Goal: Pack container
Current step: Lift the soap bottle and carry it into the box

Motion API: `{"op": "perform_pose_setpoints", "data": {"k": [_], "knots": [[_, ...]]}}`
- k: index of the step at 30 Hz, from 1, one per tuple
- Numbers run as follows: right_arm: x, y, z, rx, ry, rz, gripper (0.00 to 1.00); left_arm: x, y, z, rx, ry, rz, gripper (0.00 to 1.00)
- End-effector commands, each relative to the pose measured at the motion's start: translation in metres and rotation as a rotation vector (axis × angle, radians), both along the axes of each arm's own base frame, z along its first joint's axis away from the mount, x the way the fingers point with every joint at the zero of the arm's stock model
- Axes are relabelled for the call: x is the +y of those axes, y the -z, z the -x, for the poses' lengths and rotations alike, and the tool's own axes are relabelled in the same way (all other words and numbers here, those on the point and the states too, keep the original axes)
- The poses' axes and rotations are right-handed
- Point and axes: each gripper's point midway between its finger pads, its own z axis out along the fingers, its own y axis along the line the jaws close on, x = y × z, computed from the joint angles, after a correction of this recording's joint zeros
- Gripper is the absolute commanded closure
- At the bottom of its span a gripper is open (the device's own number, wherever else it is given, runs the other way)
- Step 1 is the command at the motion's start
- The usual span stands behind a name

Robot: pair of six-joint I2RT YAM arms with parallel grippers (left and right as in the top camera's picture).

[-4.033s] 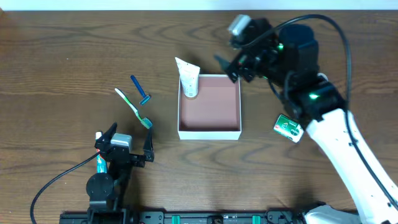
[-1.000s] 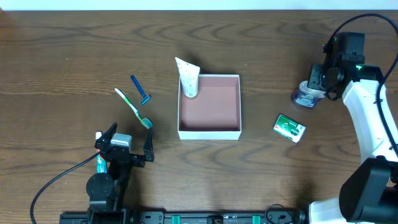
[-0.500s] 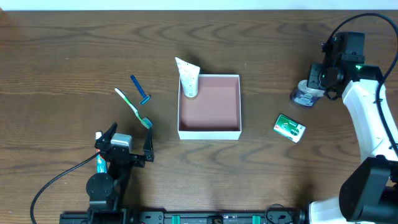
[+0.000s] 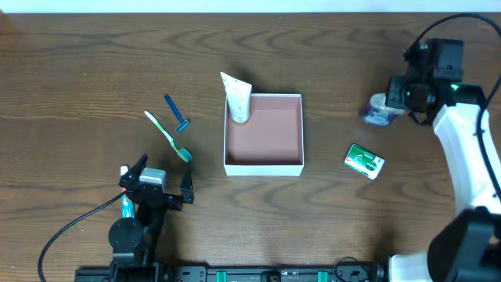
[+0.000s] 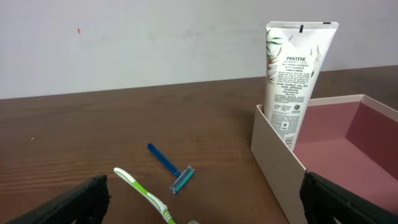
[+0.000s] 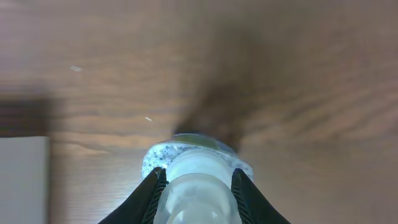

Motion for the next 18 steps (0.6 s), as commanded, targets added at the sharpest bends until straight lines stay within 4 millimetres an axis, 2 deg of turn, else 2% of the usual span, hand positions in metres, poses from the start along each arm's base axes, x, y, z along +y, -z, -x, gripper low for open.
{"op": "perform_pose_setpoints", "data": {"k": [1, 6, 12, 18], "knots": [[0.027, -0.056, 0.001, -0.158, -0.099, -0.046, 0.99, -0.001, 0.017, 0.001, 0.051, 0.009, -0.008, 0.02], [0.059, -0.092, 0.012, -0.255, -0.179, -0.046, 0.99, -0.001, 0.017, 0.001, 0.051, 0.009, -0.008, 0.02], [0.113, -0.133, 0.031, -0.376, -0.321, -0.062, 0.99, -0.001, 0.017, 0.001, 0.051, 0.009, -0.008, 0.02], [0.161, -0.152, 0.047, -0.434, -0.438, -0.099, 0.99, -0.001, 0.017, 0.001, 0.051, 0.009, -0.008, 0.02]]}}
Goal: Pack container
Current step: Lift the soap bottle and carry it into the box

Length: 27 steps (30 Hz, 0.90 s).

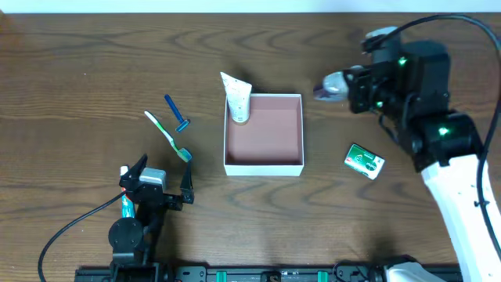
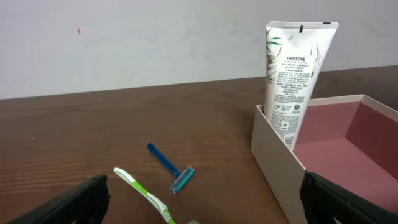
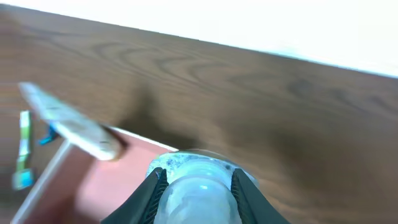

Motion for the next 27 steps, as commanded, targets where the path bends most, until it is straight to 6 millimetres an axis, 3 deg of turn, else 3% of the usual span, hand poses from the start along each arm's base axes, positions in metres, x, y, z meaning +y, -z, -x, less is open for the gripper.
{"op": "perform_pose_setpoints", "data": {"k": [1, 8, 14, 21, 27], "knots": [[0.023, -0.024, 0.01, -0.066, -0.065, -0.03, 0.99, -0.001, 0.017, 0.001, 0.052, 0.009, -0.008, 0.02], [0.051, -0.02, 0.015, -0.031, -0.096, -0.09, 0.99, -0.001, 0.017, 0.001, 0.051, 0.009, -0.008, 0.02], [0.08, -0.004, 0.014, 0.023, -0.121, -0.118, 0.99, -0.001, 0.017, 0.001, 0.051, 0.009, -0.008, 0.02], [0.12, 0.016, 0.004, 0.038, -0.183, -0.127, 0.99, -0.001, 0.017, 0.001, 0.052, 0.009, -0.008, 0.02], [0.133, 0.031, -0.01, 0.043, -0.19, -0.131, 0.99, -0.001, 0.017, 0.001, 0.051, 0.009, -0.008, 0.02]]}}
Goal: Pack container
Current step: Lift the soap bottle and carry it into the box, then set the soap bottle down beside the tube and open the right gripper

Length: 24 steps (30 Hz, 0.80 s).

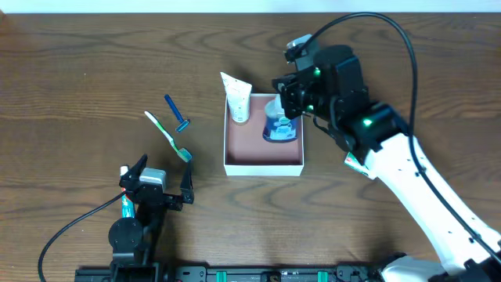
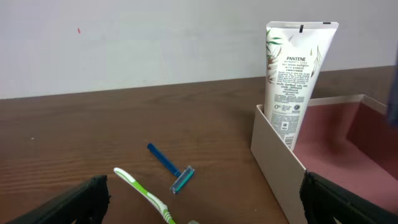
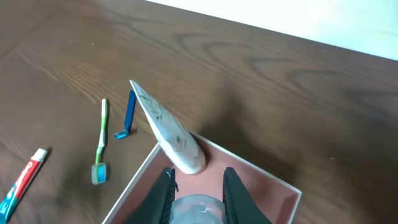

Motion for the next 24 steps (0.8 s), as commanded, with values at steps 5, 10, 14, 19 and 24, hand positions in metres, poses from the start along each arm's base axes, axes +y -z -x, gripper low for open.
{"op": "perform_pose_setpoints", "data": {"k": [5, 10, 14, 19, 24], "knots": [[0.014, 0.0, -0.017, -0.028, 0.005, -0.038, 0.99, -0.001, 0.017, 0.001, 0.051, 0.009, -0.008, 0.02], [0.016, 0.013, -0.032, -0.051, 0.017, -0.011, 0.99, -0.001, 0.017, 0.001, 0.051, 0.009, -0.008, 0.02], [0.021, 0.024, -0.041, -0.075, -0.009, 0.023, 0.99, -0.001, 0.017, 0.001, 0.052, 0.009, -0.008, 0.02], [0.027, 0.034, -0.051, -0.128, -0.054, 0.073, 0.99, -0.001, 0.017, 0.001, 0.051, 0.009, -0.008, 0.02], [0.03, 0.038, -0.059, -0.161, -0.061, 0.087, 0.99, -0.001, 0.017, 0.001, 0.051, 0.009, -0.008, 0.02]]}}
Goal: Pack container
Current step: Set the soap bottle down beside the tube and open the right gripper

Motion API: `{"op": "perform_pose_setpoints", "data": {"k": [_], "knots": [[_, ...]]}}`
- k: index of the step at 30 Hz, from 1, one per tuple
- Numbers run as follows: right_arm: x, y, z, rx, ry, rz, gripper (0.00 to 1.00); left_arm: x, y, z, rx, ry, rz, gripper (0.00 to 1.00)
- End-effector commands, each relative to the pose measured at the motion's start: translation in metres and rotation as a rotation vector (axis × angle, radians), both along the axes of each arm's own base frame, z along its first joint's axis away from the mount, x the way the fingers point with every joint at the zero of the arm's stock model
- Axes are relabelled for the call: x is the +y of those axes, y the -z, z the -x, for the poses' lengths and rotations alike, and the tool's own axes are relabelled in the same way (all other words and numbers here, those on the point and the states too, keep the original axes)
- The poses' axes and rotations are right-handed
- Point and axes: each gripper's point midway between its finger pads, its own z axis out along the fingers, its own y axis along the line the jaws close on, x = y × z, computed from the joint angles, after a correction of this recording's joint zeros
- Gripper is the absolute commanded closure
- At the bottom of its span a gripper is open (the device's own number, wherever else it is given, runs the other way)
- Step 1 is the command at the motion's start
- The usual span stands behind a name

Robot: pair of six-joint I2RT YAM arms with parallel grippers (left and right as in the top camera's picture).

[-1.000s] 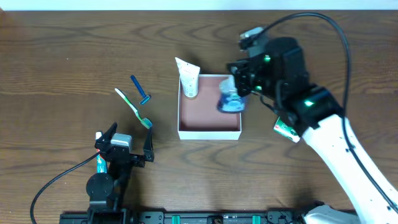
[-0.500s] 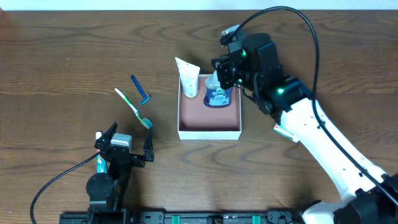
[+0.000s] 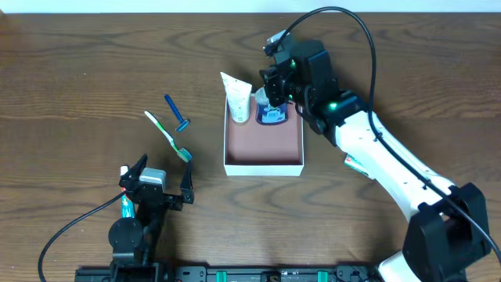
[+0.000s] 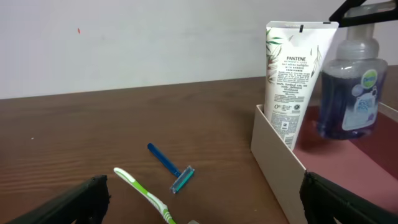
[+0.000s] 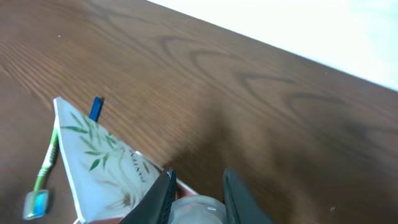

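Note:
The white box with a pink floor (image 3: 264,168) sits mid-table. A white Pantene tube (image 3: 239,100) (image 4: 297,74) (image 5: 106,168) stands in its far left corner. Right beside the tube, along the box's far wall, is a blue soap bottle (image 3: 272,115) (image 4: 348,93). My right gripper (image 3: 274,94) (image 5: 196,193) is shut on its clear pump top (image 5: 199,211). My left gripper (image 3: 156,184) (image 4: 205,199) rests open near the front left edge, holding nothing.
A blue razor (image 3: 177,114) (image 4: 169,167) and a green toothbrush (image 3: 168,135) (image 4: 146,198) lie left of the box. A toothpaste tube (image 3: 125,205) lies by my left gripper. A green packet (image 3: 354,164) shows partly under my right arm.
My right gripper has moved the blue bottle from the middle right of the box to its far wall, next to the Pantene tube. The bottle now shows in the left wrist view.
My right gripper was shut on the blue bottle at the table's far right. Then it held the bottle in the air right of the box, then over the box's inside, and now at the far wall beside the tube. The left arm stayed still.

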Motion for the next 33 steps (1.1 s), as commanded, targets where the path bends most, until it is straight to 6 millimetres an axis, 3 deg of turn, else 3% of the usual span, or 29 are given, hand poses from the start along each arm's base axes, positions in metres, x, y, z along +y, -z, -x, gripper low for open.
{"op": "perform_pose_setpoints", "data": {"k": [1, 8, 19, 30, 33], "knots": [[0.006, -0.014, -0.005, -0.067, -0.027, 0.006, 0.99, -0.001, 0.017, 0.001, 0.051, 0.009, -0.008, 0.02], [0.013, -0.005, -0.014, -0.085, -0.021, 0.004, 0.99, -0.001, 0.017, 0.001, 0.051, 0.009, -0.008, 0.02], [0.03, 0.027, -0.023, -0.08, -0.023, 0.025, 0.99, -0.001, 0.017, 0.001, 0.051, 0.009, -0.008, 0.02], [0.031, 0.03, -0.026, -0.086, -0.014, 0.029, 0.99, -0.001, 0.017, 0.001, 0.051, 0.009, -0.008, 0.02], [0.031, 0.03, -0.026, -0.086, -0.014, 0.029, 0.9, -0.001, 0.017, 0.001, 0.051, 0.009, -0.008, 0.02]]}}
